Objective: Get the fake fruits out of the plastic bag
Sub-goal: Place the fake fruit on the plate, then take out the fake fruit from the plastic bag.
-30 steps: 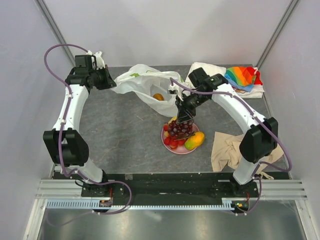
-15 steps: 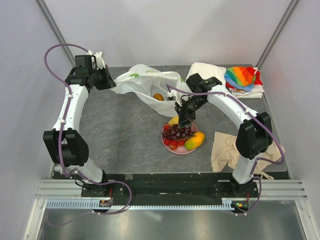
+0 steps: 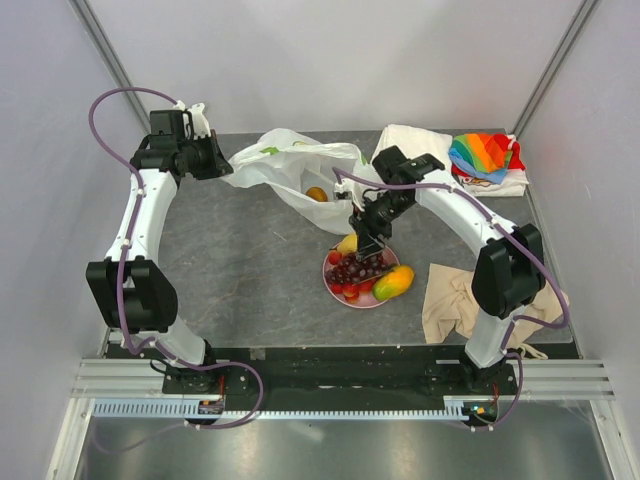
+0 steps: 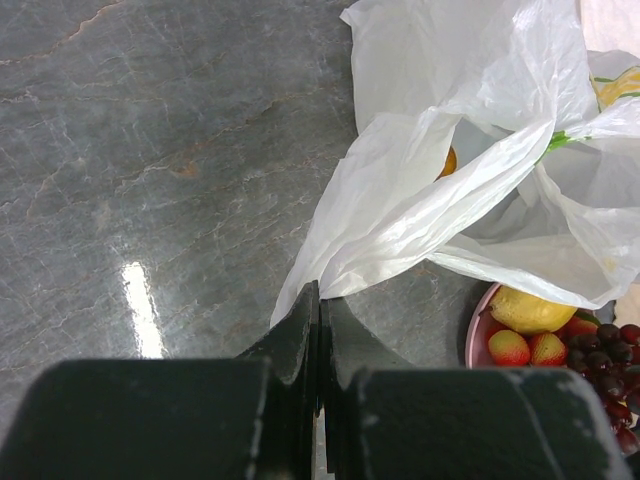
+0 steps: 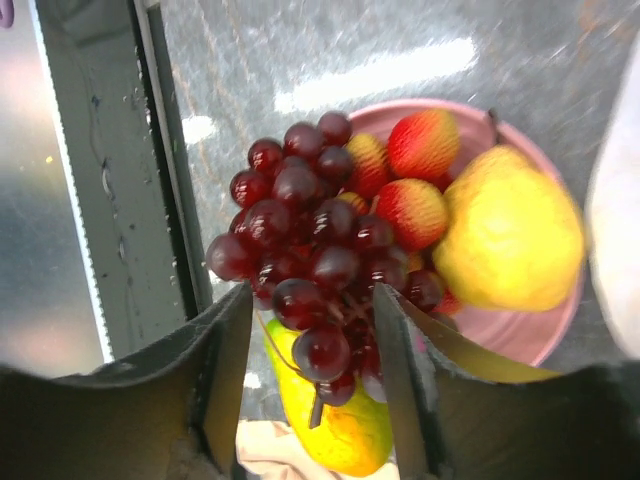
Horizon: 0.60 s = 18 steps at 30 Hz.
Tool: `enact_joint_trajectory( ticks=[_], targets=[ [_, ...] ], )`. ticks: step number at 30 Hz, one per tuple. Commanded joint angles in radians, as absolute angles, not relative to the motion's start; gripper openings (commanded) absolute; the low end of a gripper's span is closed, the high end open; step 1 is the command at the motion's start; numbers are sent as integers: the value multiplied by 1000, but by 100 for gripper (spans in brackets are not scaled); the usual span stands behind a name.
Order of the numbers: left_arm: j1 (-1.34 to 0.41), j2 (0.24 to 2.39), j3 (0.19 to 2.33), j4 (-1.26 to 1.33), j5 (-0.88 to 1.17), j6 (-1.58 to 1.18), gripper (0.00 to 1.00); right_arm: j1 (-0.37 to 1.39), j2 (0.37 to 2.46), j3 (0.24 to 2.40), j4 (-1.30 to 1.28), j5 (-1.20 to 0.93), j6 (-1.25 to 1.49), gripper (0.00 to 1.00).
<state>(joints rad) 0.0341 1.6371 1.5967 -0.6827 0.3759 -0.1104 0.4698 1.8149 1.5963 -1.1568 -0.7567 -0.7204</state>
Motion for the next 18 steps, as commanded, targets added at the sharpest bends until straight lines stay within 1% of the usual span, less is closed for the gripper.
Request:
enact_joint_trajectory(
  ticks=[1,3,5,6,9,12,16,17,18],
  targets=[
    [37,1606,1612,-678,406,-72,2,465,1802,1692,-1123,-802,-681,63],
    [37,1608,1617,-680,410,-71,2,465,1805,1707,-1121,-802,-677,64],
    [37,1609,1620,-680,413,-69,2,466,1805,1723,-1124,-796,-664,70],
    [37,1611,1621,-680,416,-69,2,466,1804,1741,-1127,-790,-661,71],
    [37,1611,1626,-683,436,-64,2,462,1793,1837,-1144,-776,-657,77],
    [35,1600,1628,-695,474,-58,2,463,1790,1923,-1114,-819,-632,81],
    [35,1557,1591,-706,538,-60,2,466,1836,1965,-921,-808,-464,79],
    [34,1536,1573,-709,551,-61,2,477,1851,1974,-831,-746,-434,79],
    [35,1525,1559,-715,563,-70,2,485,1868,1985,-793,-714,-393,77]
  ],
)
